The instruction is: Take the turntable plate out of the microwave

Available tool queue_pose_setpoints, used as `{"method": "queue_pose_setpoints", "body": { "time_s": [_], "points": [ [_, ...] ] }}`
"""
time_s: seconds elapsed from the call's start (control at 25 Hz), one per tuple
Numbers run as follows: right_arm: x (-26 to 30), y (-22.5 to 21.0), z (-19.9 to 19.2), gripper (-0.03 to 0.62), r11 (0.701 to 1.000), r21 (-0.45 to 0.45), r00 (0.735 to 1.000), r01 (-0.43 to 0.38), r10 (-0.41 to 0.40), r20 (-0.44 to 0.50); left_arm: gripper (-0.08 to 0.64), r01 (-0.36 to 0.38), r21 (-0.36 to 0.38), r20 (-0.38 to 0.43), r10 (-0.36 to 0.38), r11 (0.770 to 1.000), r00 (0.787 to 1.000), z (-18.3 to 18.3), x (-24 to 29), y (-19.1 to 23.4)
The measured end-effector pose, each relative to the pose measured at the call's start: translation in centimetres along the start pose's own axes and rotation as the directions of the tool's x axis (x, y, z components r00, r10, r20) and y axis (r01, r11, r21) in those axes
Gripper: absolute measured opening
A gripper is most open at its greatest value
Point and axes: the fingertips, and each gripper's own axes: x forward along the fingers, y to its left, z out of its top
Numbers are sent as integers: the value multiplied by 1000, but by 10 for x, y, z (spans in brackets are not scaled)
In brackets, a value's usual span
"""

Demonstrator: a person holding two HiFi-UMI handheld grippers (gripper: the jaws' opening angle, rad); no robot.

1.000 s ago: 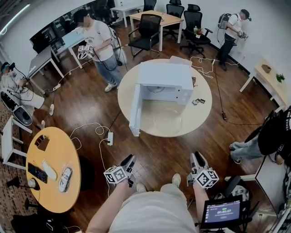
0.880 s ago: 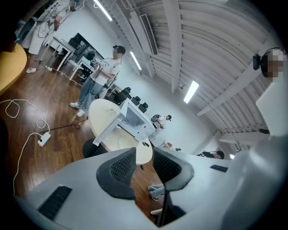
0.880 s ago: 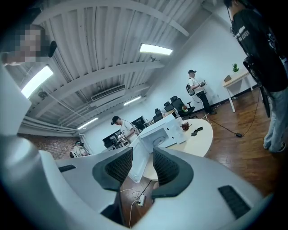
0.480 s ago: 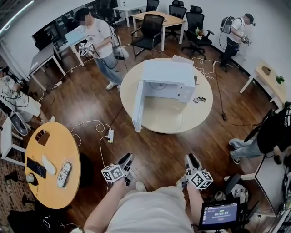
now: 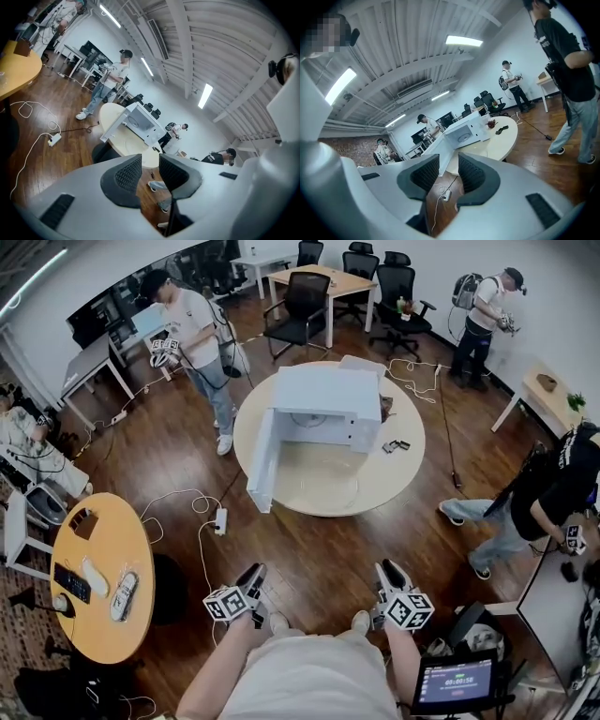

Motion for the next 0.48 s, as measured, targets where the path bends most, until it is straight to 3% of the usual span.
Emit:
{"method": "queue_pose_setpoints", "body": {
  "time_s": [0.48],
  "points": [
    [18,-16,9,133,1000,24,1000,-13,13,-15,120,-24,-6,-20,24,1000,1000,-4,29,-6]
  ]
}}
